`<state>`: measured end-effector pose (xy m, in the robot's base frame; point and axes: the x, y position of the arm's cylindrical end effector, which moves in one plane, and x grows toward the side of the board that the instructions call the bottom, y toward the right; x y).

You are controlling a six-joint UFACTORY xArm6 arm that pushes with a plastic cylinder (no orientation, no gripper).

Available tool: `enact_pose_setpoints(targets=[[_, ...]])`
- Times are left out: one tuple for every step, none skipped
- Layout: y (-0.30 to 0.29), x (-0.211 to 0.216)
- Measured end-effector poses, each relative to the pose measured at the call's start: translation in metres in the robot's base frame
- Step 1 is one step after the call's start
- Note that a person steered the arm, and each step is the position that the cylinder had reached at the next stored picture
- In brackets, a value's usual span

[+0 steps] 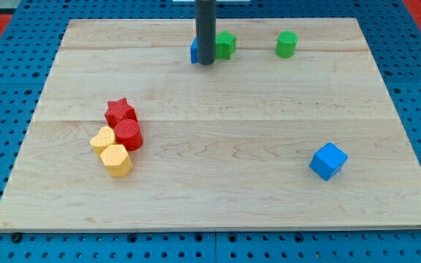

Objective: Push the blue triangle to the bottom left of the green star

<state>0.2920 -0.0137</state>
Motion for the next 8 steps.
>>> enact_pose_setpoints(targets=[[0.001,-0.033],[-0.011,-0.056],[-0.006,-0.080],[-0.027,-0.099],[-0.058,-0.084],[-0.098,-0.071],[-0.167,-0.073],[-0.133,-0.035]])
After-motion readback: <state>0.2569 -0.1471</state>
